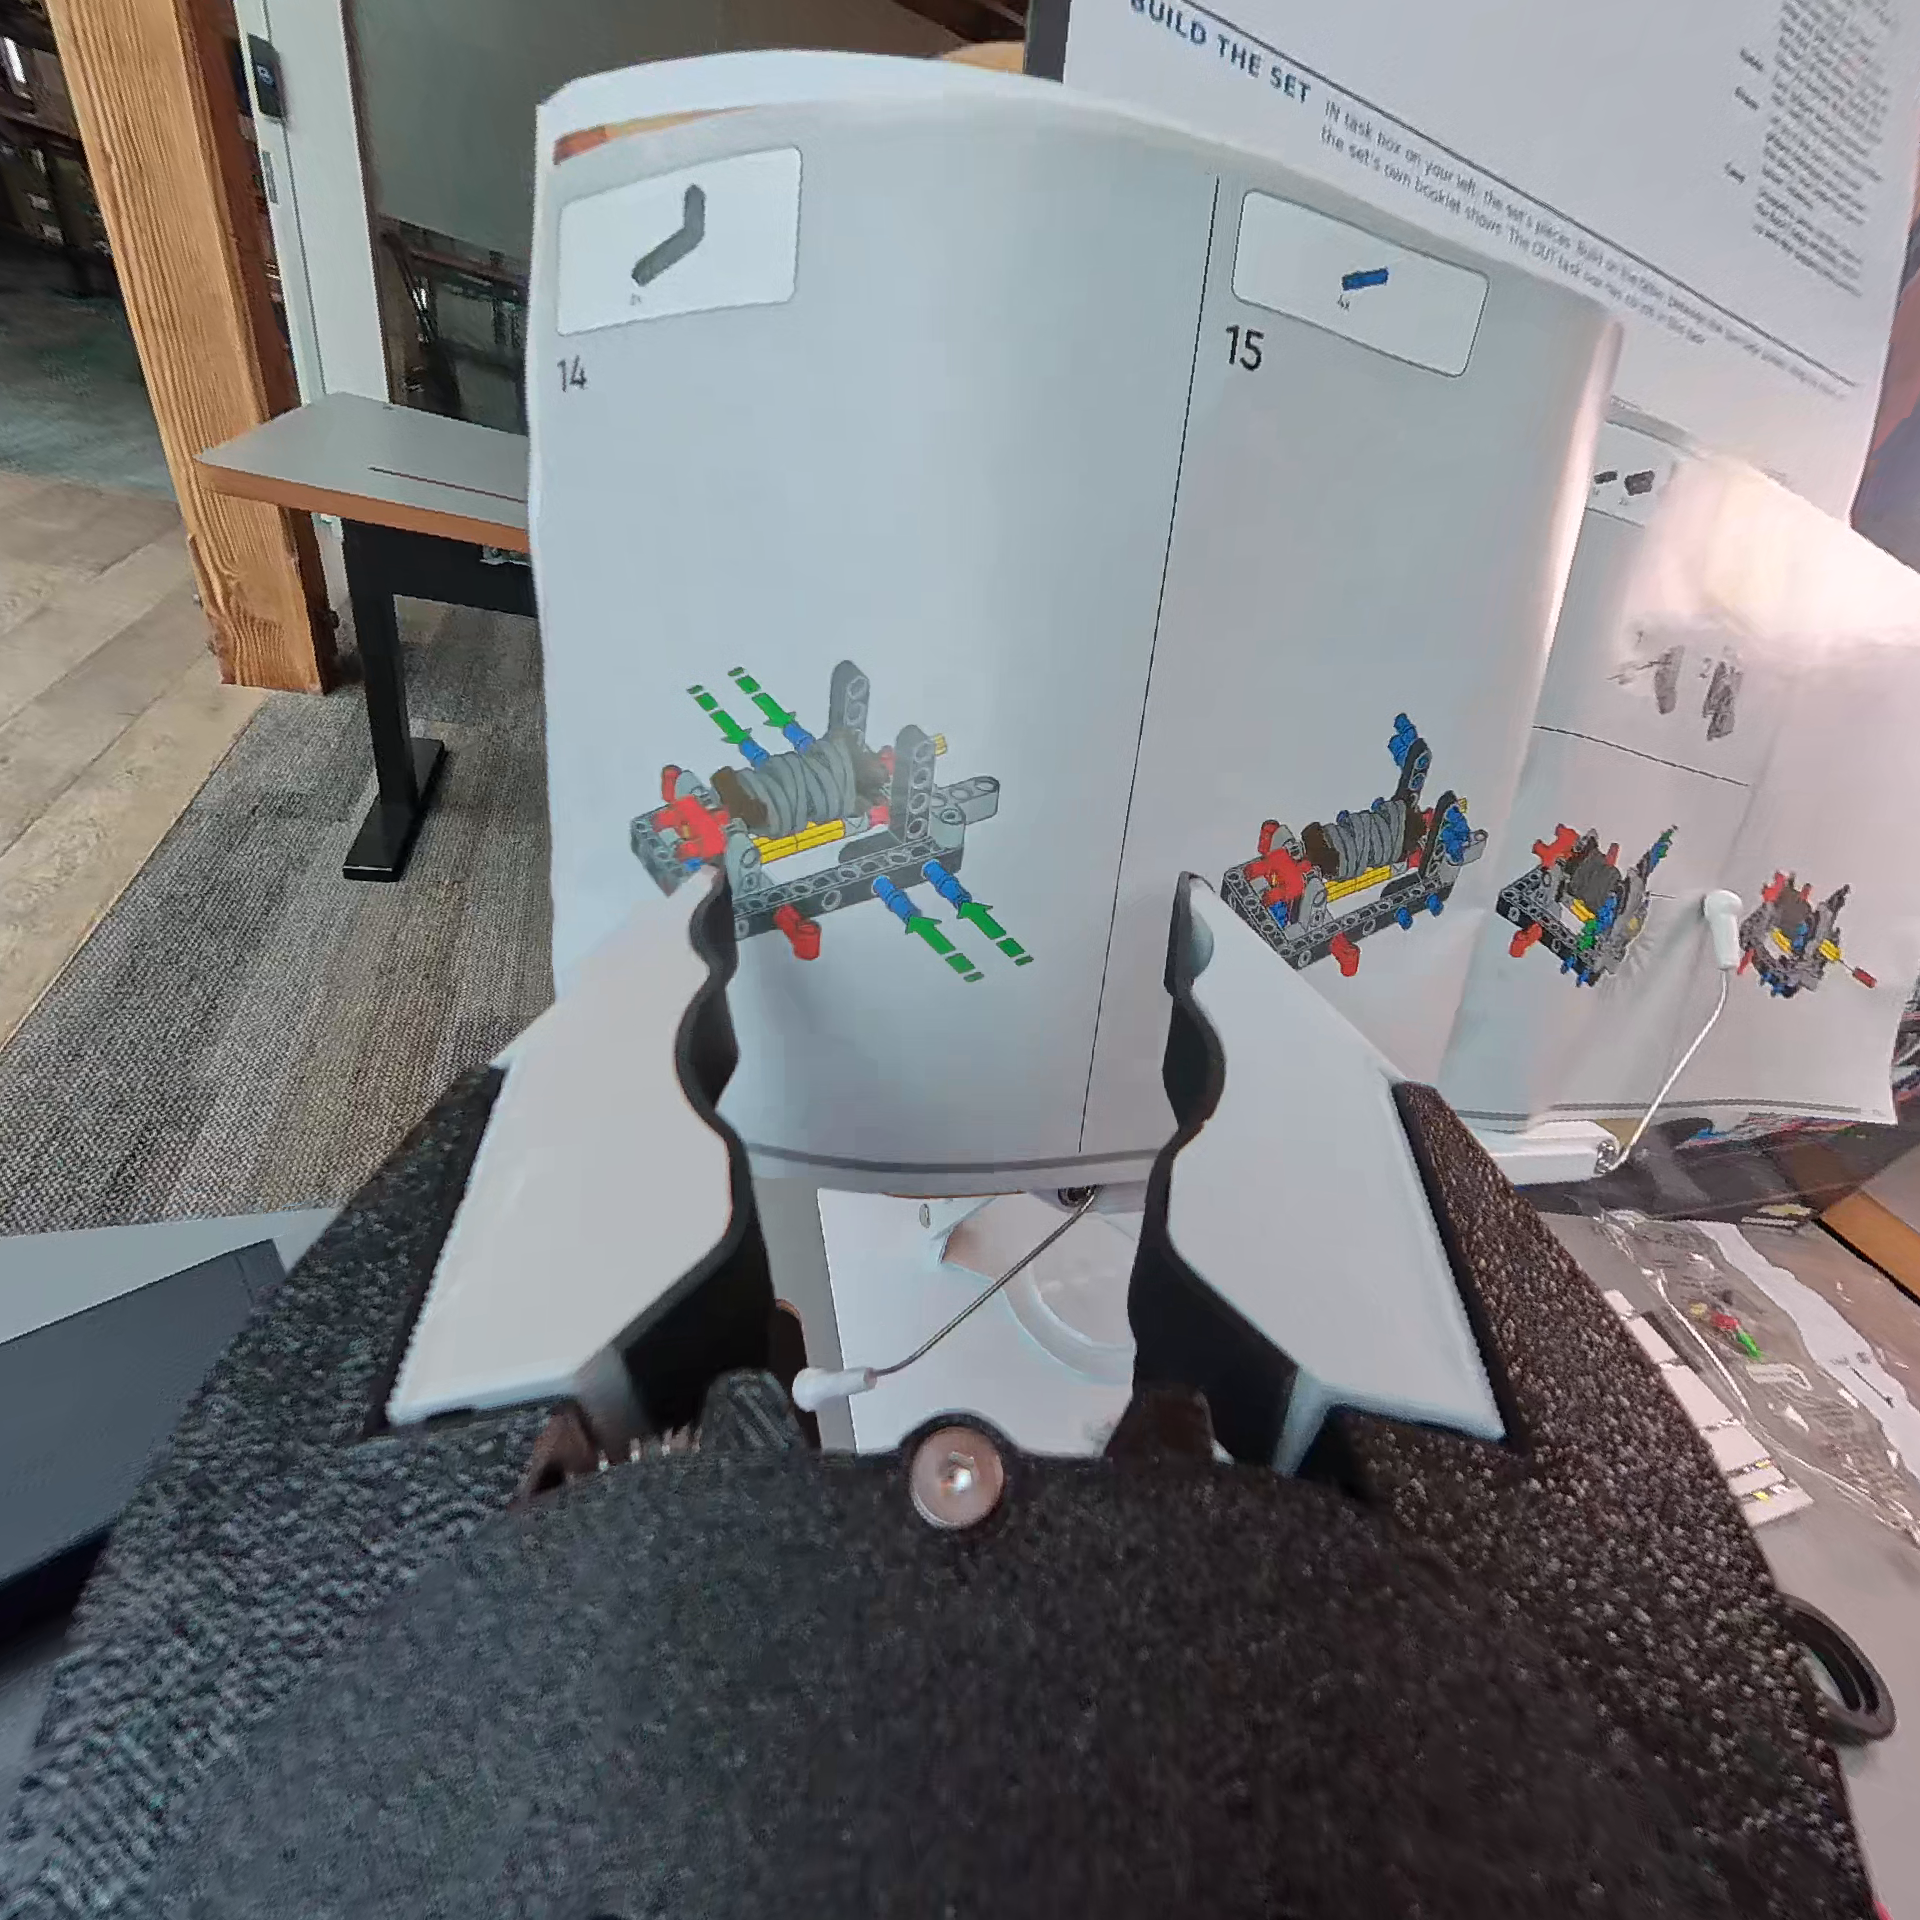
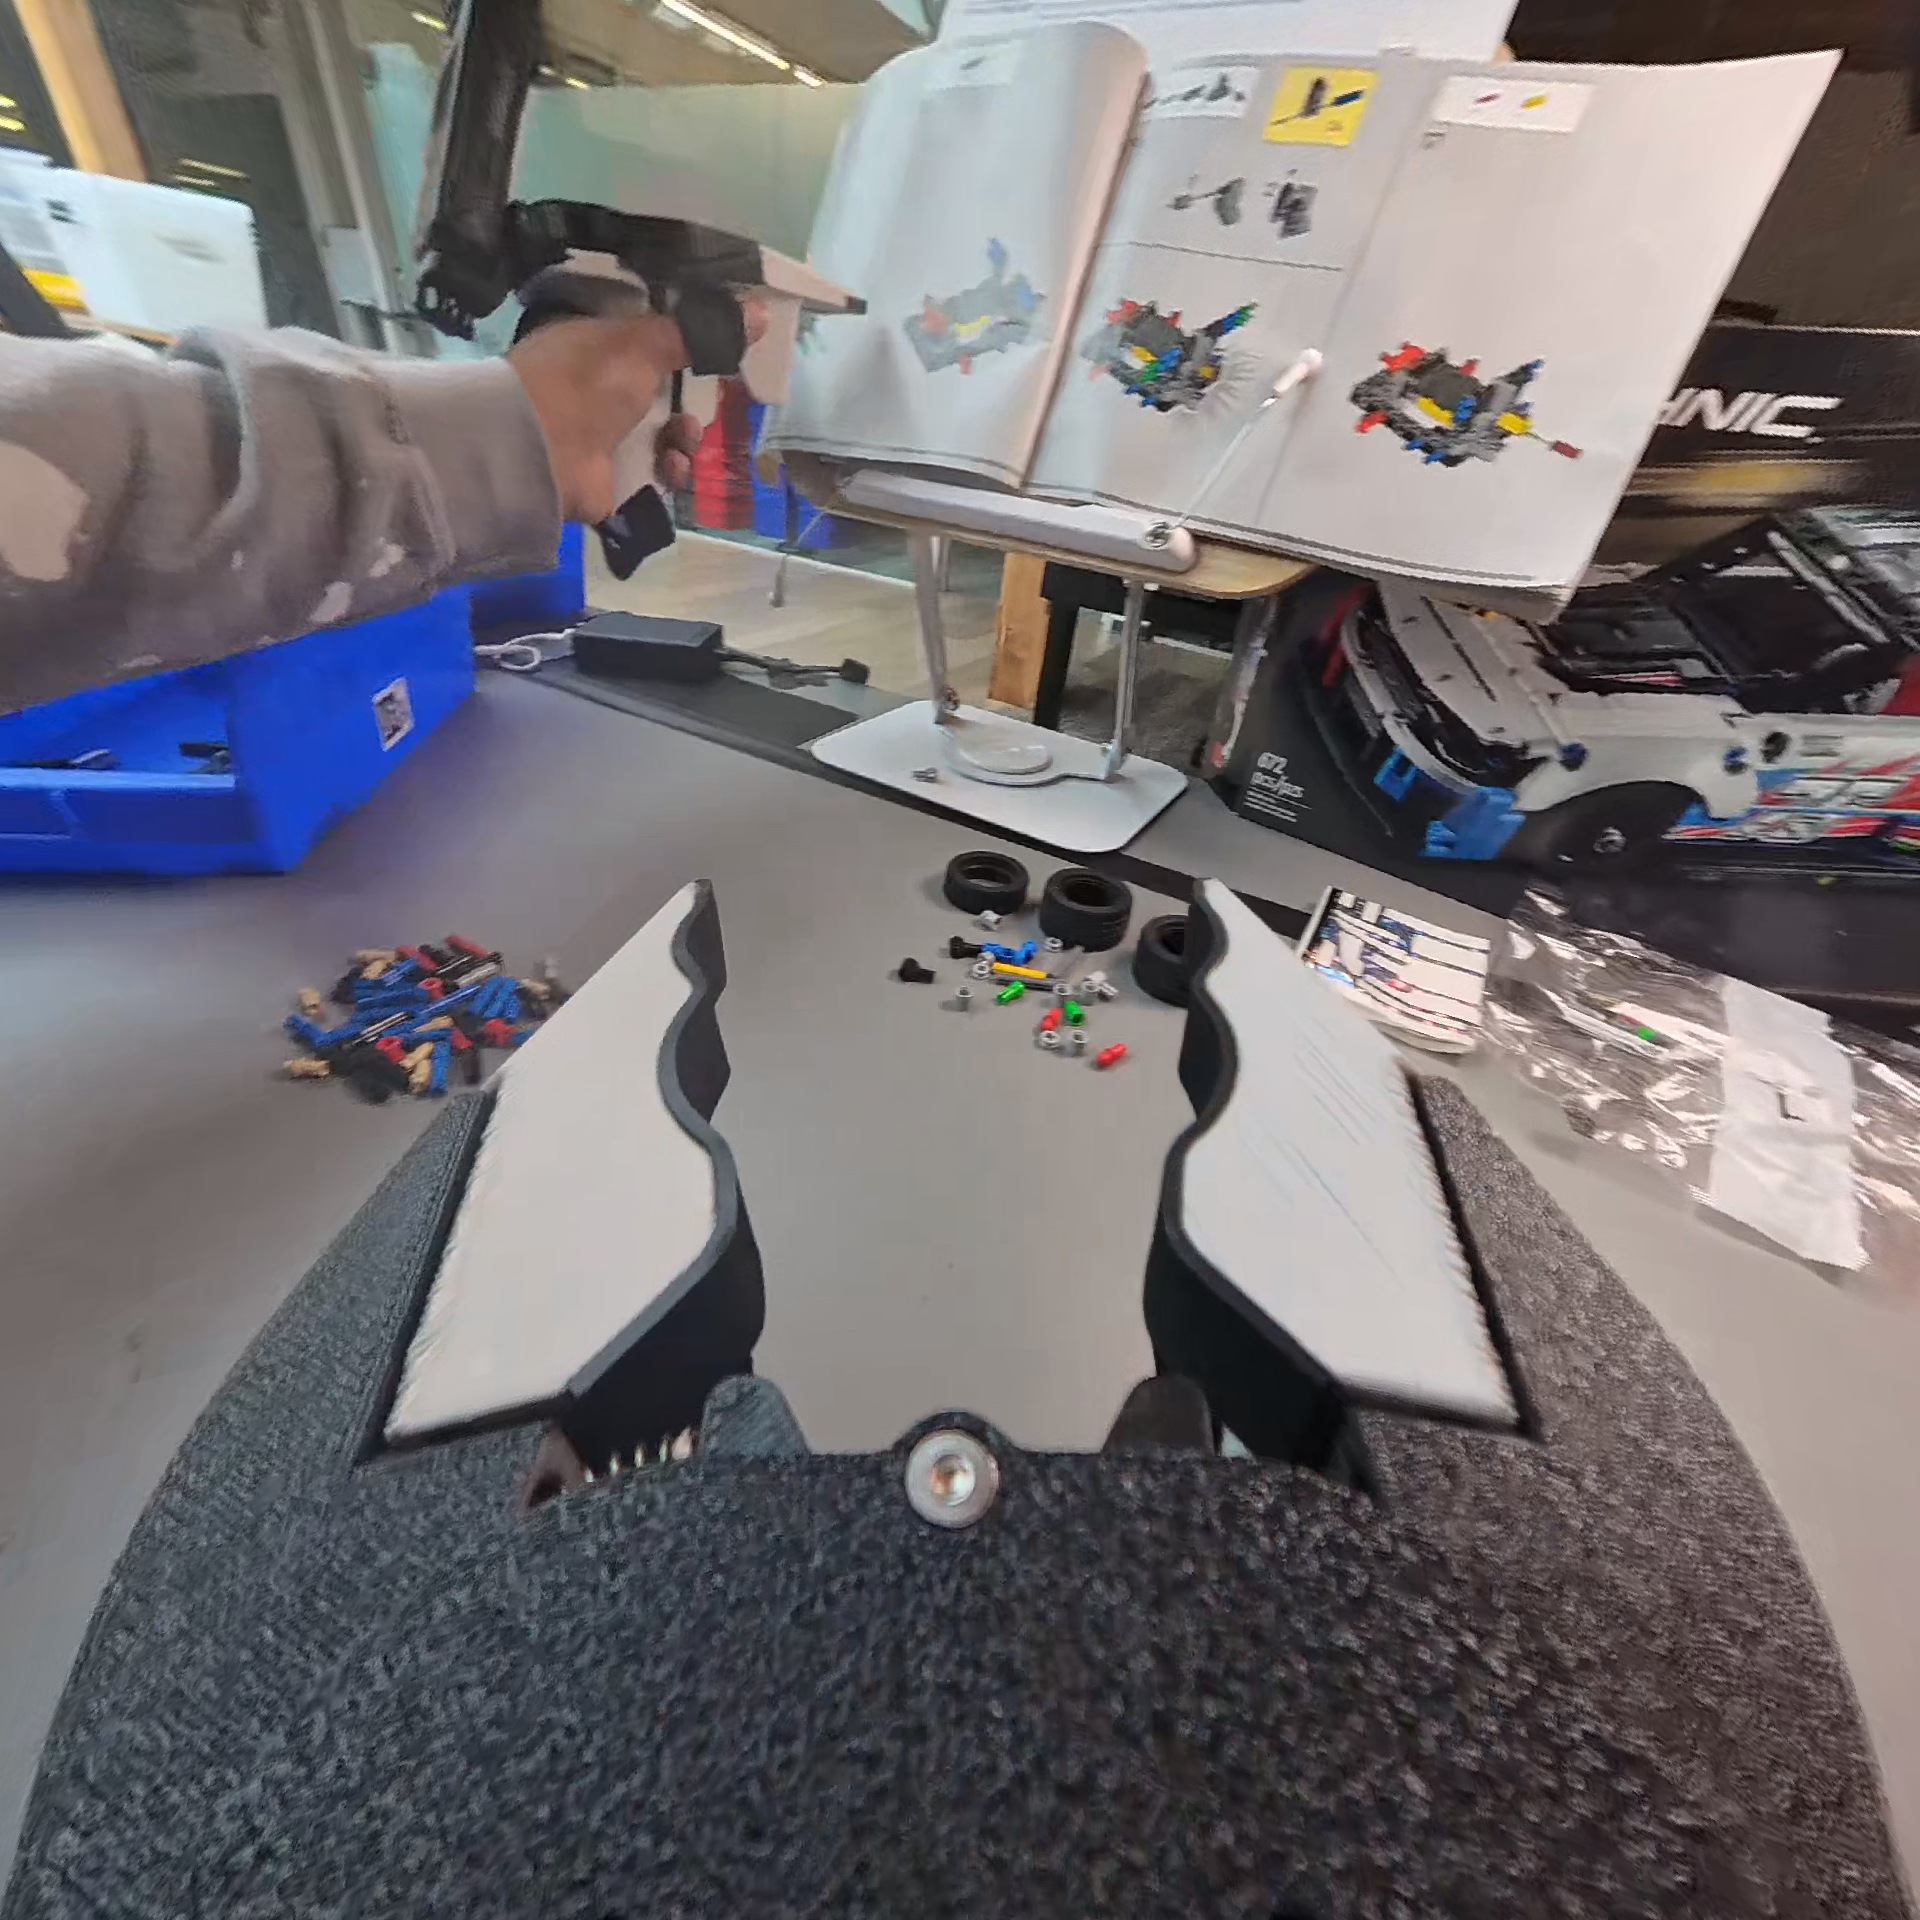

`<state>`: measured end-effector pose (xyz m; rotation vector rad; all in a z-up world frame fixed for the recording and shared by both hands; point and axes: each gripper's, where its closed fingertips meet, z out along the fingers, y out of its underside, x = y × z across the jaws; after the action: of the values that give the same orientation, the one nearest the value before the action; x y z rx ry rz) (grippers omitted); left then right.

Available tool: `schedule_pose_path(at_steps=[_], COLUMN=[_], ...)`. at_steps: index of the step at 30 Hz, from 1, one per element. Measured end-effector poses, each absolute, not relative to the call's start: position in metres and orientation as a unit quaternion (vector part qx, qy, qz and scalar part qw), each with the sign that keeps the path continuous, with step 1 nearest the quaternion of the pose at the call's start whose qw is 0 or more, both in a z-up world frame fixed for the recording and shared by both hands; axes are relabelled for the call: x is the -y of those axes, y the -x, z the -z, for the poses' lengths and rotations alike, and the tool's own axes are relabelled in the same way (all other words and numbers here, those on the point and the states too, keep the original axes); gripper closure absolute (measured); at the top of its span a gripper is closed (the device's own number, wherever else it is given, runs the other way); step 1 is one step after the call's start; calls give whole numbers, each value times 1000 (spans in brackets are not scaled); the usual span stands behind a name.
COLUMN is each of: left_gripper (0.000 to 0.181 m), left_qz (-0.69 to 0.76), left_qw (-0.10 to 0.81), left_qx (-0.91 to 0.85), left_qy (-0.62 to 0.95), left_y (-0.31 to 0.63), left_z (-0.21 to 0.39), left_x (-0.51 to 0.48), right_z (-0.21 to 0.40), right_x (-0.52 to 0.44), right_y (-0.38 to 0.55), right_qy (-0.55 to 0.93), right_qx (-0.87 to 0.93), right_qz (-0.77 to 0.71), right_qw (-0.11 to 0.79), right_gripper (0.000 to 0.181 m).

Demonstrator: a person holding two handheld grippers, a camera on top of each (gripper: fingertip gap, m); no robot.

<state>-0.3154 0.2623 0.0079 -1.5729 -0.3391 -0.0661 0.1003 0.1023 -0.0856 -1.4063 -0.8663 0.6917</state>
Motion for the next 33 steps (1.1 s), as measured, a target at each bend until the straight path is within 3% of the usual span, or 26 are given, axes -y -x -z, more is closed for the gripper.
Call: schedule_pose_path(at_steps=[5,6,8,10,12,14,15,18,19,21,24,30,32,33], left_gripper=[105,113,146,154,181,181,171,99,84,74,86,131,155,156], left_qz=[-29,-34,-46,-43,-31,-36,-44,-31,-18,-18,-44,-59,-55,-59], left_qw=[682,684,691,690,691,693,700,710,705,699,691,701,703,706], left_qx=[157,161,157,147,137,136,142,157,157,150,133,144,131,129], left_qy=[713,711,704,708,709,707,698,686,691,699,709,696,697,694], left_y=[313,314,315,312,307,309,312,317,316,316,315,315,309,308], left_z=[1,0,-3,-2,-1,-2,-5,-10,-8,-6,-4,-7,-8,-10], left_x=[-275,-272,-268,-266,-265,-264,-262,-266,-271,-278,-284,-274,-271,-269], right_z=[79,79,79,80,81,81,81,82,82,83,84,85,86,86], right_x=[-121,-123,-123,-123,-123,-122,-122,-122,-122,-123,-123,-123,-122,-121], right_y=[-117,-118,-120,-120,-119,-118,-118,-117,-117,-117,-118,-119,-118,-118], right_qy=[624,625,625,625,625,624,624,624,624,626,627,629,628,628], right_qx=[344,342,343,345,347,348,349,350,351,351,351,351,355,357], right_qz=[-292,-293,-293,-295,-298,-300,-300,-302,-303,-304,-303,-306,-306,-306], right_qw=[637,637,637,635,633,632,631,630,629,626,625,623,621,621], right_gripper=[95,96,98,100,102,103,103,104,104,104,105,108,108,108])
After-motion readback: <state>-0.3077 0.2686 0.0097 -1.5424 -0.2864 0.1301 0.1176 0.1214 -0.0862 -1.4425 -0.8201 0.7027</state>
